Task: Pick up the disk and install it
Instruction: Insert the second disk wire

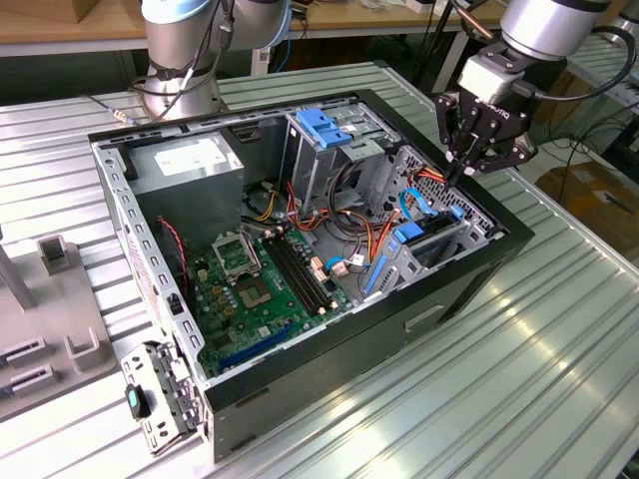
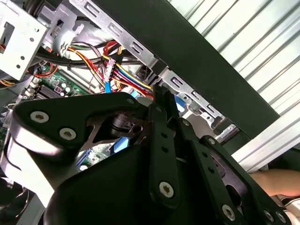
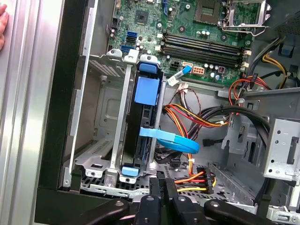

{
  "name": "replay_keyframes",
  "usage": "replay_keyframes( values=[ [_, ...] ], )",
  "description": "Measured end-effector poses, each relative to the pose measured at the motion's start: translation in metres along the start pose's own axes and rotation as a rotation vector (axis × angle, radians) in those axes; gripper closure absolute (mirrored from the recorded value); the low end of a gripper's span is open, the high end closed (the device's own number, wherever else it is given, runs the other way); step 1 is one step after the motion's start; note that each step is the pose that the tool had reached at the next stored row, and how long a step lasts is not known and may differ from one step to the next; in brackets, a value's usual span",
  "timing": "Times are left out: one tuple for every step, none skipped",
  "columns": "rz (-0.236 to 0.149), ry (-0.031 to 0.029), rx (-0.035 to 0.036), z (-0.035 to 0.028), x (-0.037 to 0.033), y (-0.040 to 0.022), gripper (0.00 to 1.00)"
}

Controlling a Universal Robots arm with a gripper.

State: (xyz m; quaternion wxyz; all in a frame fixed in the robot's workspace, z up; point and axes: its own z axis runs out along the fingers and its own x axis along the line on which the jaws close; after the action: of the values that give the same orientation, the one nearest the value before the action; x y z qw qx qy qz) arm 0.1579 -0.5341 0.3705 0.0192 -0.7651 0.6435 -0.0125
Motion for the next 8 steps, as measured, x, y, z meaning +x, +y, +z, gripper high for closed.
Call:
replay_keyframes(
  values=[
    [0.0, 0.0, 0.0, 0.0, 0.0, 0.0001, 0.84],
    [0.0, 0.0001, 0.0, 0.0, 0.0002, 0.0002, 0.84],
    [0.0, 0.0001, 0.0, -0.0001, 0.0012, 0.0011, 0.84],
    [0.0, -0.0001, 0.0, -0.0001, 0.0021, 0.002, 0.84],
    [0.0, 0.0, 0.0001, -0.0001, 0.0027, 0.0029, 0.84],
    [0.0, -0.0001, 0.0001, -0.0002, 0.0044, 0.0063, 0.84],
    [0.0, 0.0001, 0.0001, -0.0004, 0.0065, 0.0104, 0.84],
    [0.0, 0.0, 0.0001, -0.0002, 0.007, 0.0124, 0.84]
  ],
)
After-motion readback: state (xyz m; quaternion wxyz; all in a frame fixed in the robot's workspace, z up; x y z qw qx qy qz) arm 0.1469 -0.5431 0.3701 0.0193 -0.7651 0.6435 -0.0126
